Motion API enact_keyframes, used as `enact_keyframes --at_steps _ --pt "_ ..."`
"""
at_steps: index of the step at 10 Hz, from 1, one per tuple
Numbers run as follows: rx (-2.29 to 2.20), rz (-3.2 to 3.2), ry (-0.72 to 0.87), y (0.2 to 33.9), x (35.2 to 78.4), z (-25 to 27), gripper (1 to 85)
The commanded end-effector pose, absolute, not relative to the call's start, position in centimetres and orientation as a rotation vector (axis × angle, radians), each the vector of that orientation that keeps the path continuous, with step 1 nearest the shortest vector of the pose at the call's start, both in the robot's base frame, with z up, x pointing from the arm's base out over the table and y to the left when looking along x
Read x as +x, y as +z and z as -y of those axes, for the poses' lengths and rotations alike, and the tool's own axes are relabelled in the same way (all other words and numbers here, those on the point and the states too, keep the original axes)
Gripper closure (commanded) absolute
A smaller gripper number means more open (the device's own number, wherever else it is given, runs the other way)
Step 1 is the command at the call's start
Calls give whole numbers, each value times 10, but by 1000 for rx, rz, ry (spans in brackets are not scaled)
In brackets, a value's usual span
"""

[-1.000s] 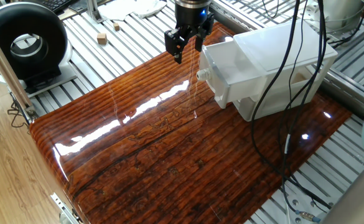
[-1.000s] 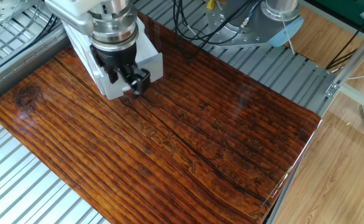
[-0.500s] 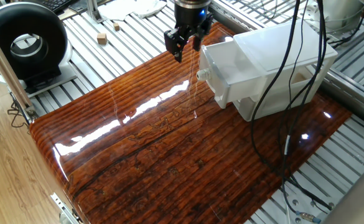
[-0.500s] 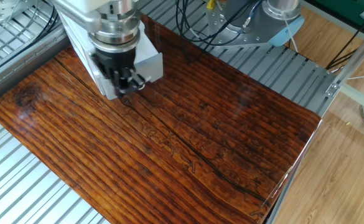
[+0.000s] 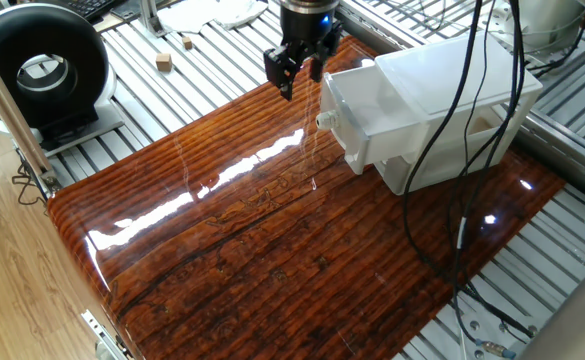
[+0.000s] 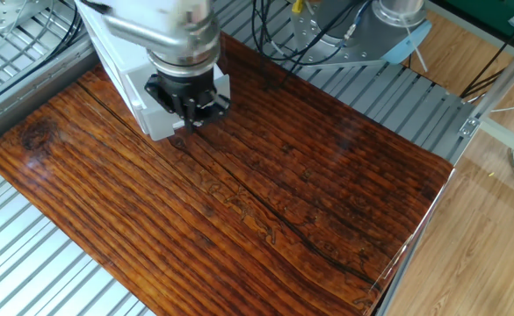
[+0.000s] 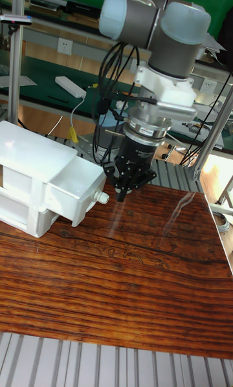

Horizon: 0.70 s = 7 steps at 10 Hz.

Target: Grasp the handle and close the drawer

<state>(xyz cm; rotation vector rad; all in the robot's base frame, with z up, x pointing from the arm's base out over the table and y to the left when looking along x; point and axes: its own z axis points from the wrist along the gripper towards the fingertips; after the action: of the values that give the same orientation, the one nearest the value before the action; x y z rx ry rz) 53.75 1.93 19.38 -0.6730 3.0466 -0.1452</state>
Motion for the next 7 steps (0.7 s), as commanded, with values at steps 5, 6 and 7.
enact_keyframes --at_steps 5,6,7 --pt "-1369 -2849 -252 188 515 -17 607" --pt "-1282 -2885 -211 180 504 -22 600" --pt "-1212 -2908 -193 171 495 -23 593"
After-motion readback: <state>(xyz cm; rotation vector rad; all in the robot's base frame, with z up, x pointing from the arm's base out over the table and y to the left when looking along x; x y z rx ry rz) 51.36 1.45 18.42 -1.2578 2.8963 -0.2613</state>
